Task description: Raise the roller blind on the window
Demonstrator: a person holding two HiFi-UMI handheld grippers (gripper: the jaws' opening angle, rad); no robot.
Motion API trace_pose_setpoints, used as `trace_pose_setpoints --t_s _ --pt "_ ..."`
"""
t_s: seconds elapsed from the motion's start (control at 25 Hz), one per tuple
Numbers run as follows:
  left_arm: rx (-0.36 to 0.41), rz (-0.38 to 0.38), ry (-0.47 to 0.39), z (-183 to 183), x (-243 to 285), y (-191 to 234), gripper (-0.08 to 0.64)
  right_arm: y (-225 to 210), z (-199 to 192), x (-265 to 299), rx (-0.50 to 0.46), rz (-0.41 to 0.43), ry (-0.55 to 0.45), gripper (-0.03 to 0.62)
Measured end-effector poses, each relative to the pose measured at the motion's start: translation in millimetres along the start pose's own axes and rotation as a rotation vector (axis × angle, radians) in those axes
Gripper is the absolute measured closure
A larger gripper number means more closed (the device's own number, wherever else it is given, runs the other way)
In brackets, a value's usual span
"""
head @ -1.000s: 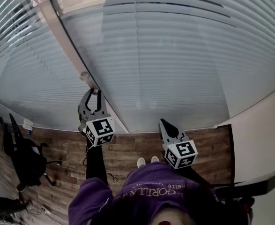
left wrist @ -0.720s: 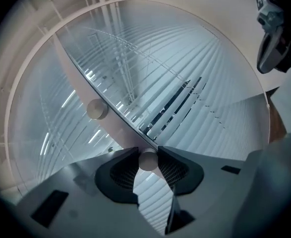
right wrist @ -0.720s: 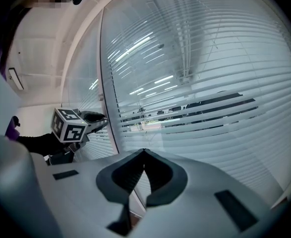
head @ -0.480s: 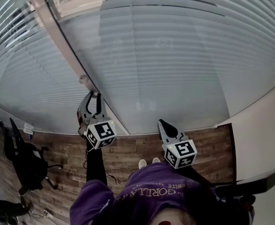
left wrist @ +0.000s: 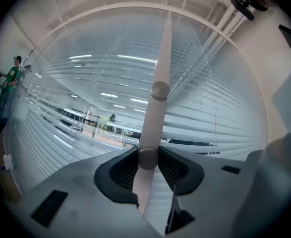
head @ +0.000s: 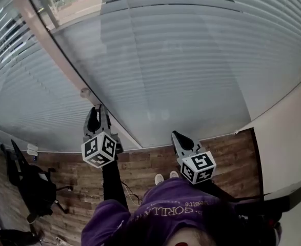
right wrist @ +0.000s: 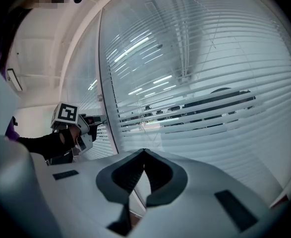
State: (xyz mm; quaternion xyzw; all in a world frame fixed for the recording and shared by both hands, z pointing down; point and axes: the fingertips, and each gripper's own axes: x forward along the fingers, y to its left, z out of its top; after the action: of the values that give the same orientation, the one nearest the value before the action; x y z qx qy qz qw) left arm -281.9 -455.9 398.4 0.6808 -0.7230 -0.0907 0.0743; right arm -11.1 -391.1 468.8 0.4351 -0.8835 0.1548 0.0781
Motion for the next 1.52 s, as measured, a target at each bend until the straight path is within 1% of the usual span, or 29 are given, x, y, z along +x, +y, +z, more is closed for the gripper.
trace_pose_setpoints --t_s 0.04,0.16,0.2,0.28,0.36,0.4,0.52,0.64,0.76,0.88,1.0,1.08,1.16,1.28,1.36,1.44,1.48,1.52 --pt "0.050 0.005 0.006 0 -1 0 0.436 0 -1 -1 0.000 -0.001 0.003 0.595" --pt "0.273 0.022 0.042 0 -1 -4 0.436 -1 -3 -2 -0.002 0.000 0.008 0.595" --pt "0.320 0.019 0.053 0 -1 -5 0.436 -1 -3 -2 -0.003 0.001 0.009 0.595" --pt "0.378 0.006 0.074 -1 0 -6 0.437 0 -3 -2 -0.007 0.002 0.010 0.595" --pt "0.453 0.008 0.093 -1 0 -6 0.437 1 -4 -2 -0.007 0.004 0.013 0.594" --pt "0.481 0.011 0.100 -2 0 -6 0.437 1 -3 -2 -0.007 0.005 0.014 0.595" --pt "0.525 0.015 0.114 -1 1 -8 0.437 1 0 -2 -0.016 0.006 0.012 0.595" --pt "0.613 0.026 0.125 -2 1 -12 0.437 3 0 -1 -0.021 0.011 0.014 0.595" --pt "0.684 0.033 0.136 -8 -1 -12 0.437 4 -1 -3 -0.025 0.014 0.018 0.594" --pt "0.781 0.046 0.138 -8 -2 -15 0.437 4 0 -3 -0.027 0.016 0.017 0.595" --pt "0.828 0.051 0.134 -9 0 -15 0.437 5 1 0 -0.031 0.021 0.018 0.595" --pt "0.809 0.048 0.132 -9 0 -15 0.437 7 1 1 -0.033 0.026 0.020 0.594" --pt "0.736 0.040 0.128 -8 -1 -14 0.436 9 0 2 -0.035 0.031 0.021 0.594" --pt "0.569 0.010 0.123 -2 -1 -14 0.436 10 1 5 -0.036 0.034 0.021 0.595" --pt "0.426 -0.022 0.113 -1 0 -13 0.436 11 1 5 -0.035 0.036 0.022 0.595" --pt "0.292 -0.031 0.093 2 -1 -10 0.436 12 0 5 -0.036 0.039 0.023 0.595" --pt "0.241 -0.027 0.086 2 -2 -8 0.436 12 0 5 -0.036 0.040 0.023 0.595" --pt "0.209 -0.022 0.085 2 -1 -6 0.434 12 0 5 -0.036 0.040 0.023 0.595"
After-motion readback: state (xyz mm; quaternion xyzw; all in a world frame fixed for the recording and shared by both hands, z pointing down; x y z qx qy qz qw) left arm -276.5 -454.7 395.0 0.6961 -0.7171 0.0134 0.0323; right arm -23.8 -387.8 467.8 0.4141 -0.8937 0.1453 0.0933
